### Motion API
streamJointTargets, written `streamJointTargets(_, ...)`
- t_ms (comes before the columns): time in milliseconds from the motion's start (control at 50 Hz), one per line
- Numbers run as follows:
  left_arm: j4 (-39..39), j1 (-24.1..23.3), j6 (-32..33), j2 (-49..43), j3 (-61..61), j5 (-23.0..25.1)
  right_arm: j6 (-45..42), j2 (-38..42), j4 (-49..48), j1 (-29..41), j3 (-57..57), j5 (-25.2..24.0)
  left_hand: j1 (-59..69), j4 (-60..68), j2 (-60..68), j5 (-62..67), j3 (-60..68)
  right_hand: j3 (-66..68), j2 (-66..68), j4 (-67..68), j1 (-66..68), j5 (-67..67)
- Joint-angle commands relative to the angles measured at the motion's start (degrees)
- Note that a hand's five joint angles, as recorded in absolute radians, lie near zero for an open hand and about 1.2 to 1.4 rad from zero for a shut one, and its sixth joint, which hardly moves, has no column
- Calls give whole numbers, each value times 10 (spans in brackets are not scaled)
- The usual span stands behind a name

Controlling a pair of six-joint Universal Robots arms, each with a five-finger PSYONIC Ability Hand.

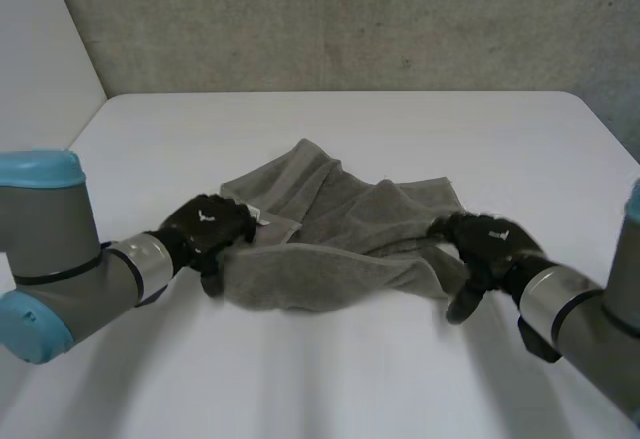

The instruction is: Fold the towel.

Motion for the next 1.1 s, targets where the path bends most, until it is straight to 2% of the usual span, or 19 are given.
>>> streamJointTargets(20,-8,-1,4,-23,9,-1,3,74,-20,6,4,2,54,55,53,49,54,125,124,124,119,117)
streamJointTargets(80,-6,-4,4,-33,16,-1,11,94,-20,6,-2,2,109,111,108,104,110,252,251,251,247,245)
streamJointTargets(180,-8,-9,4,-41,25,-4,42,97,-30,6,-4,-3,321,323,320,316,322,434,433,433,429,427)
streamJointTargets(220,-8,-10,5,-40,28,-3,52,94,-35,6,-7,-6,480,482,479,475,481,509,508,508,503,501)
streamJointTargets(260,-8,-10,6,-37,30,-3,60,90,-37,6,-17,-14,531,532,530,526,532,635,634,635,630,628)
streamJointTargets(320,-8,-10,4,-32,34,-3,62,87,-35,6,-38,-26,603,605,603,599,604,636,635,635,630,628)
streamJointTargets(400,-9,-13,0,-24,43,-7,63,88,-30,6,-54,-29,612,613,611,607,613,552,551,552,547,545)
streamJointTargets(440,-9,-13,0,-19,42,-7,63,91,-33,8,-58,-29,612,613,611,607,613,353,352,352,348,346)
streamJointTargets(600,-9,-17,-10,-5,35,-8,66,114,-35,28,-69,-24,574,575,573,569,574,268,267,267,263,261)
streamJointTargets(700,-9,-18,-10,-6,35,-8,78,129,-36,34,-76,-24,530,531,529,525,530,276,275,276,271,269)
streamJointTargets(740,-9,-18,-10,-12,35,-8,79,135,-35,35,-78,-23,419,421,418,414,420,276,276,276,271,269)
streamJointTargets(800,-9,-18,-9,-14,36,-7,79,141,-35,34,-80,-24,390,392,389,385,391,310,309,309,304,302)
streamJointTargets(860,-9,-18,-6,-20,36,-4,78,141,-35,34,-82,-26,449,450,448,444,450,452,451,452,447,445)
streamJointTargets(880,-9,-18,-4,-23,38,-3,78,141,-35,34,-83,-26,554,555,553,549,555,453,452,452,448,446)
streamJointTargets(900,-8,-18,-4,-27,43,-3,74,140,-35,34,-89,-30,611,613,610,606,612,588,587,587,582,580)
streamJointTargets(940,-5,-18,-3,-31,49,-2,73,141,-35,34,-104,-33,612,613,611,607,613,636,635,635,630,628)
streamJointTargets(1020,-3,-18,-1,-42,87,-3,69,148,-11,34,-203,-38,612,613,611,607,613,636,635,635,630,628)
streamJointTargets(1060,-3,-18,-4,-58,172,-10,62,160,18,34,-266,-49,612,613,611,607,613,636,635,635,630,628)
streamJointTargets(1100,-5,-18,-9,-61,225,-14,42,192,95,34,-451,-63,612,613,611,607,613,636,635,635,630,628)
